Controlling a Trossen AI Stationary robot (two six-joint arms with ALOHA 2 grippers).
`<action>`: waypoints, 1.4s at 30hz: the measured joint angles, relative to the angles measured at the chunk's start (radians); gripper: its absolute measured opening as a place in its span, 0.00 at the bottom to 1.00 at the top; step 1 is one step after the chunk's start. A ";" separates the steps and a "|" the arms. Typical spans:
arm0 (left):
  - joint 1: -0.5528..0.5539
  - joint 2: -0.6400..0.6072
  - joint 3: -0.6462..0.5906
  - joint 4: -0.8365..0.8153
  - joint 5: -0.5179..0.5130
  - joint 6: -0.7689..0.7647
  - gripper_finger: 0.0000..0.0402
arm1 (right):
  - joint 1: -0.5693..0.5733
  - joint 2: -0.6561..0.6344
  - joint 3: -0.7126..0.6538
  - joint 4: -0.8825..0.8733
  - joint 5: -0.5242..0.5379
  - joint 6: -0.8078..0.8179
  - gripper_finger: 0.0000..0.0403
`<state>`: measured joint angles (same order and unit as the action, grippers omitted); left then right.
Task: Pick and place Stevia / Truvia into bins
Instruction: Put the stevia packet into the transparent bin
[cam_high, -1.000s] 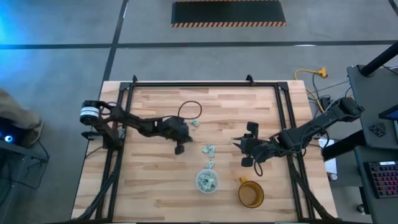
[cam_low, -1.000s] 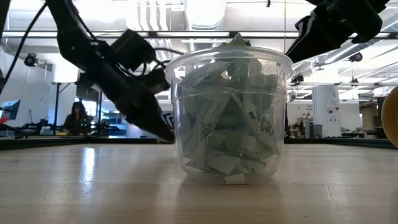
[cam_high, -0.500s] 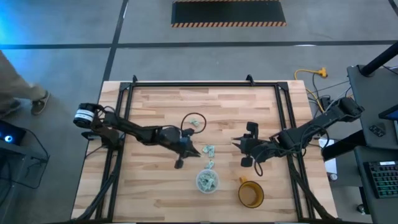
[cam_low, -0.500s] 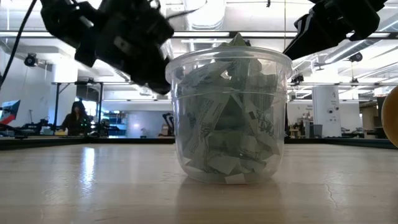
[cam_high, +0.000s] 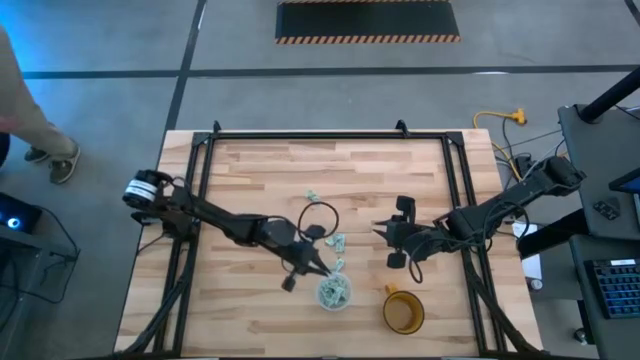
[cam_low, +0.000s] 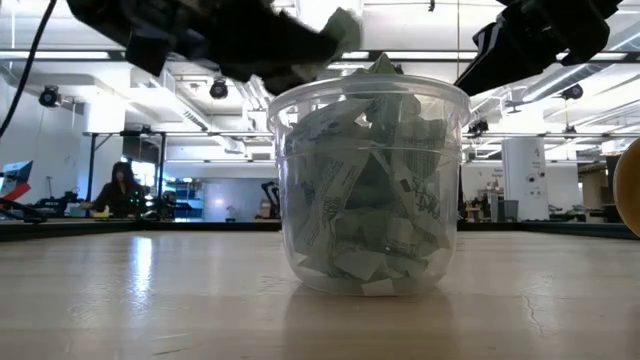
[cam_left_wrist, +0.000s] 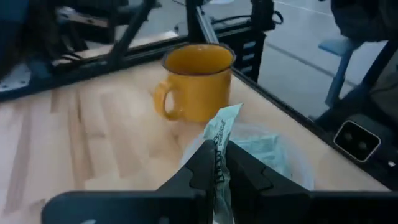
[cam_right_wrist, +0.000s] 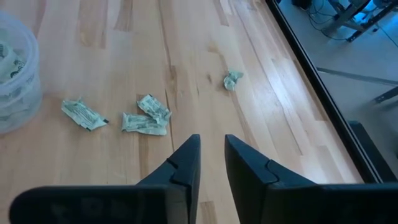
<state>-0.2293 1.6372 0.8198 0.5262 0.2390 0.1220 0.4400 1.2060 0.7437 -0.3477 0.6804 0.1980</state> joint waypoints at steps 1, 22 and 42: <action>-0.005 0.006 0.004 -0.005 0.002 0.002 0.03 | 0.000 0.000 0.000 0.001 0.000 0.000 0.15; -0.035 0.195 0.154 -0.110 0.098 0.052 0.20 | 0.000 0.006 -0.006 0.039 -0.005 -0.016 0.15; -0.035 -0.067 0.120 -0.541 -0.328 -0.008 0.62 | -0.030 0.010 -0.087 0.284 -0.231 -0.063 0.15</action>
<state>-0.2641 1.5700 0.9395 -0.0146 -0.0892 0.1136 0.4100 1.2164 0.6565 -0.0632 0.4493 0.1354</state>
